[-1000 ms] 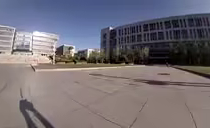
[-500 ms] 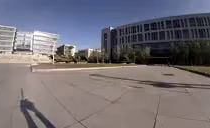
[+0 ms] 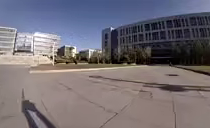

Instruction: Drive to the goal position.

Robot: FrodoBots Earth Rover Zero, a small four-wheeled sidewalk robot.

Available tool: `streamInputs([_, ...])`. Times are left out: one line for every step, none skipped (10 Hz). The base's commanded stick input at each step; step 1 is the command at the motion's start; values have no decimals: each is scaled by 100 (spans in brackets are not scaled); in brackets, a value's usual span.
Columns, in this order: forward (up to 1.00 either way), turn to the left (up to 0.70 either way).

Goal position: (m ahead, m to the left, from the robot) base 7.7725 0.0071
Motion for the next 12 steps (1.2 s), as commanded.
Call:
streamInputs([70,0])
streamInputs([70,0])
streamInputs([70,0])
streamInputs([70,0])
streamInputs([70,0])
streamInputs([70,0])
streamInputs([70,0])
streamInputs([70,0])
streamInputs([70,0])
streamInputs([70,0])
streamInputs([70,0])
streamInputs([70,0])
